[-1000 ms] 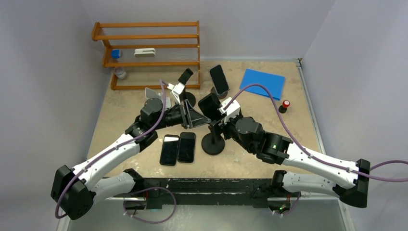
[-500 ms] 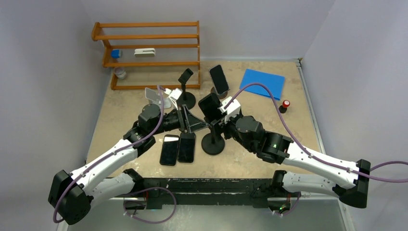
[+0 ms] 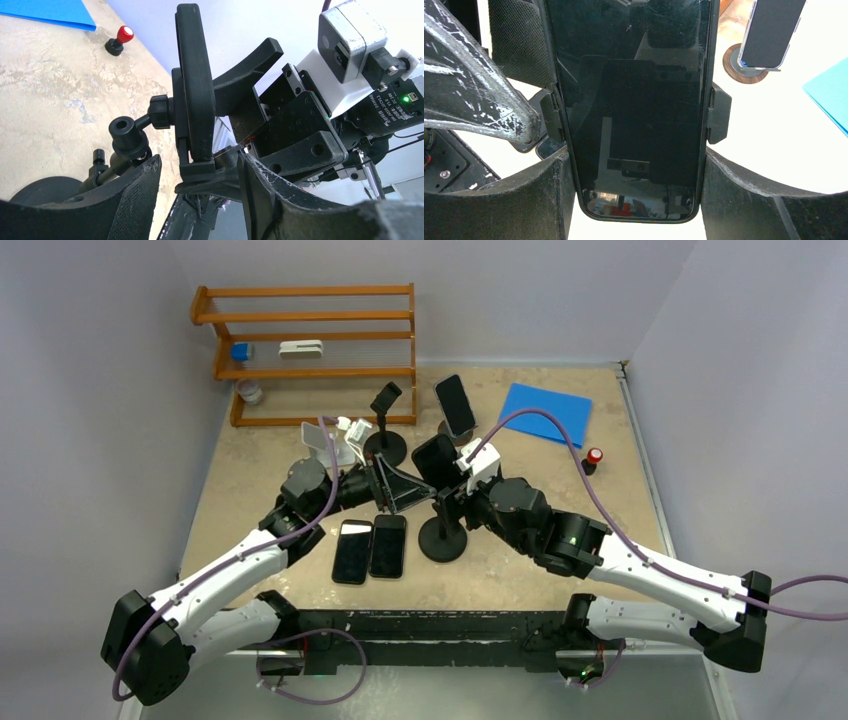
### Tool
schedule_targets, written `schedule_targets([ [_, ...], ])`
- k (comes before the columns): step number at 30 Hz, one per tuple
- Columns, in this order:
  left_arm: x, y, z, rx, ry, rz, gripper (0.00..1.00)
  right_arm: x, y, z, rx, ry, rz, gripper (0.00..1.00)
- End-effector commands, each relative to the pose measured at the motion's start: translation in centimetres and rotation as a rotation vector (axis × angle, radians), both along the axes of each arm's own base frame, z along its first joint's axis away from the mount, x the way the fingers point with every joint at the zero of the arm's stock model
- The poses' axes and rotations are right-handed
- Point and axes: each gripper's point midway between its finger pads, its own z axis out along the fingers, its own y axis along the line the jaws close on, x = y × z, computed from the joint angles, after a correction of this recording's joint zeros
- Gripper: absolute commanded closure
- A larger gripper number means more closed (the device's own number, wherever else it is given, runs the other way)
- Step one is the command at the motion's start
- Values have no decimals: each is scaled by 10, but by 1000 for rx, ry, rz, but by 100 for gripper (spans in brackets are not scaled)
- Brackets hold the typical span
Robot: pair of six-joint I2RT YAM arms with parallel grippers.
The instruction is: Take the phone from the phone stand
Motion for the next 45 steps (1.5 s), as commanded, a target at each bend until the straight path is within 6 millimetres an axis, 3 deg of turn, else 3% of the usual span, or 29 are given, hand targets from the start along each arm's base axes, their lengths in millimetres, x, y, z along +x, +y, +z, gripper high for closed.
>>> schedule_targets([
  [1,4,-2,10,-30,-69,-2,45,-2,15,49,161,-22,23,100],
  [6,4,-4,5,-18,-45,-17,48,-2,14,50,167,-22,18,100],
  [15,1,-6,2,-14,-40,-36,64,-1,11,45,165,-16,4,100],
  [24,-1,-11,1,1,-26,-77,56,0,10,42,160,-11,-11,100],
  [26,-3,-11,2,1,-29,-91,65,1,8,41,158,-10,-20,100],
  [30,-7,-8,-2,12,-62,-94,100,1,3,33,156,7,-49,100],
  [36,-9,2,-19,-6,-100,-60,100,-6,0,18,149,40,-34,100],
  [45,-3,11,-27,-63,-27,-89,100,-8,-11,16,169,66,-72,100],
])
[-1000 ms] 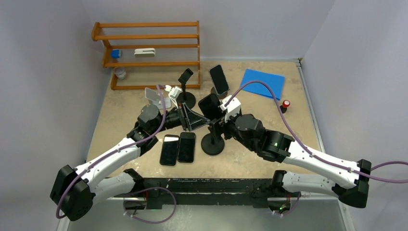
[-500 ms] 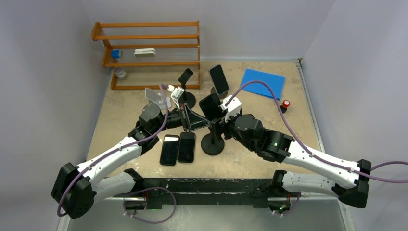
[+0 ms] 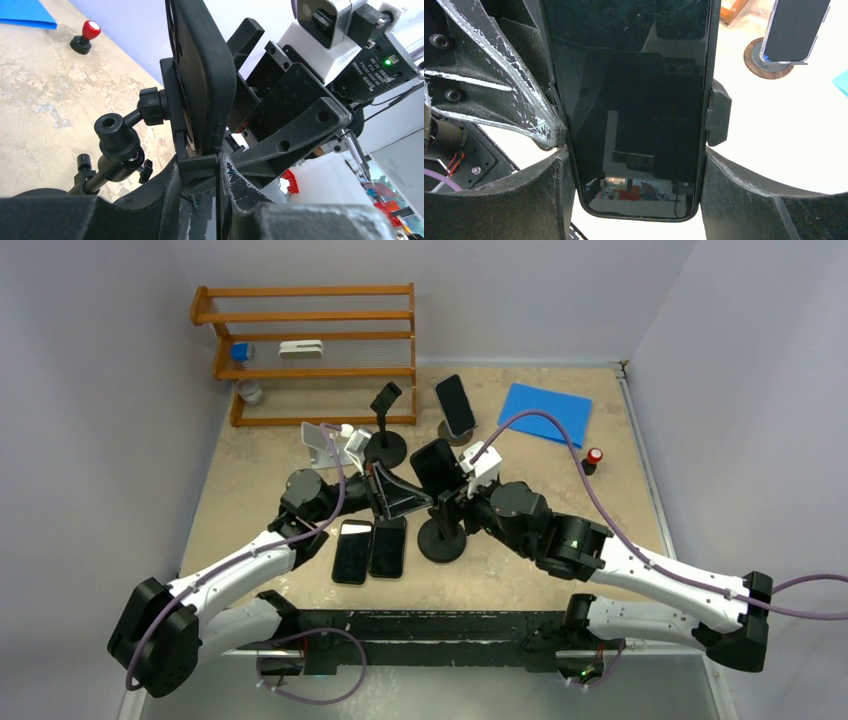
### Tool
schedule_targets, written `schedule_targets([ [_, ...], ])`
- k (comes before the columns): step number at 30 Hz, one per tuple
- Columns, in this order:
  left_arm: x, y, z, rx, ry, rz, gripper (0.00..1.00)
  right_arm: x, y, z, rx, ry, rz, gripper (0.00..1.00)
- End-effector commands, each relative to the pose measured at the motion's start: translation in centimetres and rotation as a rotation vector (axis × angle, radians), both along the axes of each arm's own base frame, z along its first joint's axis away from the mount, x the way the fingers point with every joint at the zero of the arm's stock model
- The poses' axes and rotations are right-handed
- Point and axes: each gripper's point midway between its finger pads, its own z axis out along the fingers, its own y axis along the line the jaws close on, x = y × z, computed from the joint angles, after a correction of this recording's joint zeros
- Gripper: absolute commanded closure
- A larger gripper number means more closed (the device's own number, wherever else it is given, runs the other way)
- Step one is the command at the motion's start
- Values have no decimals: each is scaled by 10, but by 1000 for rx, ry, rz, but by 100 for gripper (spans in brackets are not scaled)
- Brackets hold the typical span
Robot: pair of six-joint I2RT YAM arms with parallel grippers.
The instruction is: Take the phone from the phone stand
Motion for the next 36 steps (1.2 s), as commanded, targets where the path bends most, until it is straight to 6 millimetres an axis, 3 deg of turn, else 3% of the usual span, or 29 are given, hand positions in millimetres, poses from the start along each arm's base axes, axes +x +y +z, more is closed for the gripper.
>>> schedule_targets([
  [1,8,11,-15,-6,47,9,100,0,-15,17,108,14,-76,100],
  [9,7,12,-18,-15,54,0,100,-1,-19,8,94,30,-90,100],
  [20,11,13,-27,-2,88,7,100,-6,-17,13,127,35,-65,100],
  [36,16,7,-22,41,91,-9,100,-26,5,67,297,-26,115,100],
])
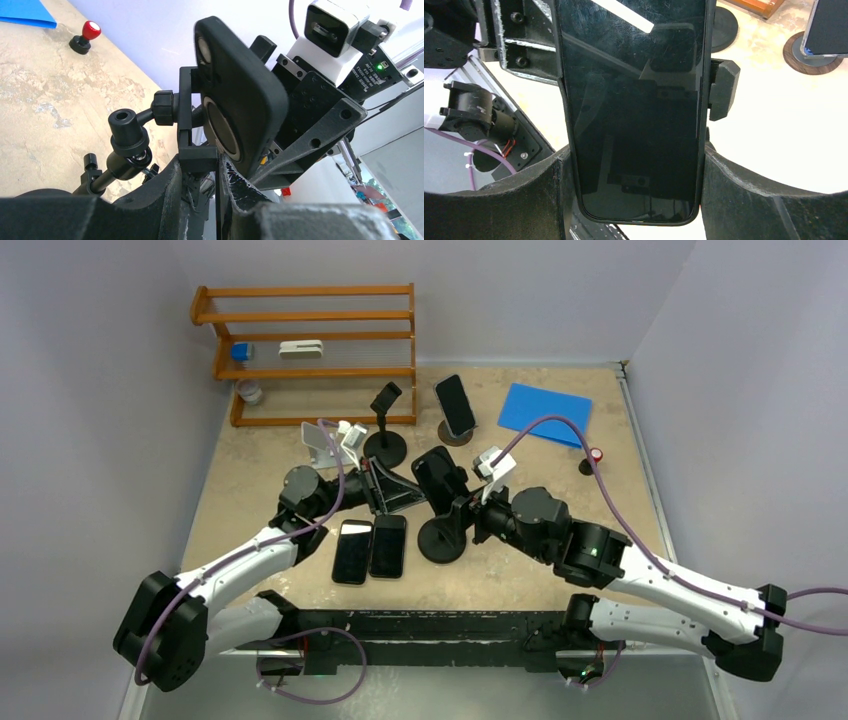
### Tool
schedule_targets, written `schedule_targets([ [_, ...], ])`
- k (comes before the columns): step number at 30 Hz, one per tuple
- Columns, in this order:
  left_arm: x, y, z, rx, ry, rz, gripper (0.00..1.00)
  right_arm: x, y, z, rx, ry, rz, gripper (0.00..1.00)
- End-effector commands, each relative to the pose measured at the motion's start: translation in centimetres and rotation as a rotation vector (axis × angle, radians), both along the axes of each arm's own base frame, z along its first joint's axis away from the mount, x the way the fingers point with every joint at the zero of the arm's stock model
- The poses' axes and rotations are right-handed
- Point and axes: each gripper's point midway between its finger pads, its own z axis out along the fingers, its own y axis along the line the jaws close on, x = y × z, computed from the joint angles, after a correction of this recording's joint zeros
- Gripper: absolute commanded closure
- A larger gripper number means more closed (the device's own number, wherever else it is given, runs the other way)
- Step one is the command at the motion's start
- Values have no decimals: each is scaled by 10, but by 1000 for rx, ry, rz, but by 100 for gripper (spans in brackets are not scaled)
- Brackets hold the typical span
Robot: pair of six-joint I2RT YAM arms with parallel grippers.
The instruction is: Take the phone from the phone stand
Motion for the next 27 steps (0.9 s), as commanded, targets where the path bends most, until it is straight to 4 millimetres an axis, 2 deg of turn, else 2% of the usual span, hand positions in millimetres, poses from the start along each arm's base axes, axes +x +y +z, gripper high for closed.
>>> schedule_targets([
  [1,7,0,-18,75,56,-1,99,-2,6,60,181,-88,35,100],
  [10,2,-1,-11,81,53,-37,70,-11,8,91,257,-127,89,100],
  [19,-2,3,-2,90,16,-24,54,-12,3,108,275,-154,84,100],
  [27,5,18,15,112,-71,118,38,-11,-3,123,288,-200,76,100],
])
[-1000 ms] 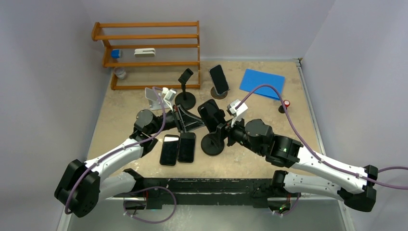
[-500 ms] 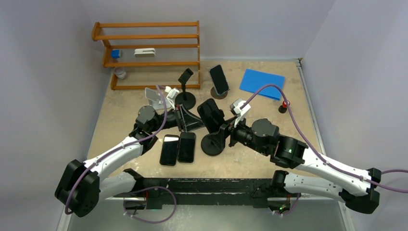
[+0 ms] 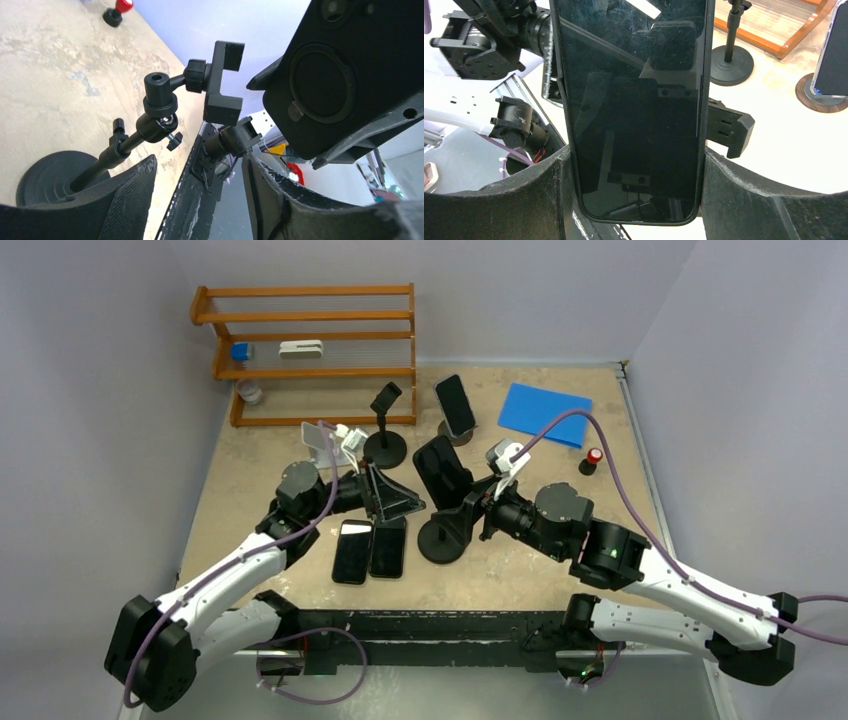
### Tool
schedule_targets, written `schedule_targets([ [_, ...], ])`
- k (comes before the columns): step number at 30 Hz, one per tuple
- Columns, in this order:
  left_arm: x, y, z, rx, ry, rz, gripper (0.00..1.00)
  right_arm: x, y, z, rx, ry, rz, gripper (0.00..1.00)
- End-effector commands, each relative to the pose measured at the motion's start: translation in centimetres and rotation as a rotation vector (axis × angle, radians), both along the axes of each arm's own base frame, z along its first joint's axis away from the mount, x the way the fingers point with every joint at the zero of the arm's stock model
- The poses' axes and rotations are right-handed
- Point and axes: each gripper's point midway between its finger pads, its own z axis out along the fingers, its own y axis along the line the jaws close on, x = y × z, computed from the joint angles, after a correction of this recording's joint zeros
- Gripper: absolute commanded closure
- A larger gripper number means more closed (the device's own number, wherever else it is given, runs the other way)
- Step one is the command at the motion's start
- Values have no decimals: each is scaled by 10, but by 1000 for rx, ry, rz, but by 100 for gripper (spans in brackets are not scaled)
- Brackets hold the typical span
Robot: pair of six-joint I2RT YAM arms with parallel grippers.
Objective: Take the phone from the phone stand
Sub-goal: Remove the phone from the phone stand, then move the phone stand to the center of the board.
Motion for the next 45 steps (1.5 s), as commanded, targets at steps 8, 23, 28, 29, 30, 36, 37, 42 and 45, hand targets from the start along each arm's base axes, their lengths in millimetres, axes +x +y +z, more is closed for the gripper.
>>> schedule_targets([
  [8,26,52,98,-55,-338,405,26,13,-12,107,210,-234,-69,100],
  [23,32,67,185,-162,-385,519,13,58,16,127,204,-303,-217,100],
  [28,23,63,192,-174,-442,466,13,68,20,125,196,-290,-262,100],
  [29,21,61,193,-173,-462,449,14,69,21,126,197,-287,-268,100],
  [30,19,59,193,-169,-476,433,15,70,22,125,197,-284,-269,100],
  [36,32,48,184,-118,-425,410,20,72,31,122,199,-265,-261,100],
  [37,34,46,182,-111,-412,406,21,74,31,120,195,-263,-269,100],
  [42,40,35,179,-118,-360,369,25,77,32,115,186,-252,-287,100],
  [45,42,31,176,-124,-341,350,31,79,32,114,184,-248,-295,100],
])
